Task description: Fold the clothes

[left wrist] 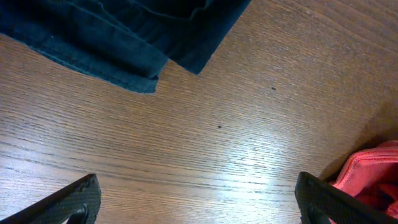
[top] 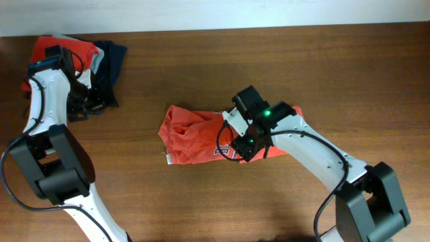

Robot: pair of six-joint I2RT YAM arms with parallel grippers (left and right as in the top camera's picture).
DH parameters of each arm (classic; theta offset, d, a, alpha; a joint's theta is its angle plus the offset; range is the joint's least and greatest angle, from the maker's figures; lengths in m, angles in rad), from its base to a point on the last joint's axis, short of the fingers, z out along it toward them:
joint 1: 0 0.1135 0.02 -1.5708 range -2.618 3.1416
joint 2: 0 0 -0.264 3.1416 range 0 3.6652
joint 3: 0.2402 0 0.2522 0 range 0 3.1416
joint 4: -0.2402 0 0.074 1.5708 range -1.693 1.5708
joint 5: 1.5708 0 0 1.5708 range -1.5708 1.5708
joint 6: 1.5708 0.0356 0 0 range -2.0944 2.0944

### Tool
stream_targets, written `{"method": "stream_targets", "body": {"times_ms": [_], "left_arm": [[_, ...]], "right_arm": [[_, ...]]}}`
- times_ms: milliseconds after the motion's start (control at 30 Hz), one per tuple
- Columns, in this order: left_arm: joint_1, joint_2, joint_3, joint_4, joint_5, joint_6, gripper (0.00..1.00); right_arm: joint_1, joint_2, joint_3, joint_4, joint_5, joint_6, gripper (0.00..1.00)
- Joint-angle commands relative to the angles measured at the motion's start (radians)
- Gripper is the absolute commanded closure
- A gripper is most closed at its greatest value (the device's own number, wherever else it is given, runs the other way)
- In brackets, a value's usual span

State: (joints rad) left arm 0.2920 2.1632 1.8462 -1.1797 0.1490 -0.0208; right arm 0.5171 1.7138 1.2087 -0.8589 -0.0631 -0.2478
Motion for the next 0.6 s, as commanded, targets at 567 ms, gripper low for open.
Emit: {"method": "stream_targets", "body": {"times_ms": [567], "left_arm": [[0.001, -0.039, 0.017, 0.002, 0.0, -0.01, 0.01]], "right_arm": [[0.002, 0.05, -0.04, 0.142, -0.058, -0.014, 0.39]]}}
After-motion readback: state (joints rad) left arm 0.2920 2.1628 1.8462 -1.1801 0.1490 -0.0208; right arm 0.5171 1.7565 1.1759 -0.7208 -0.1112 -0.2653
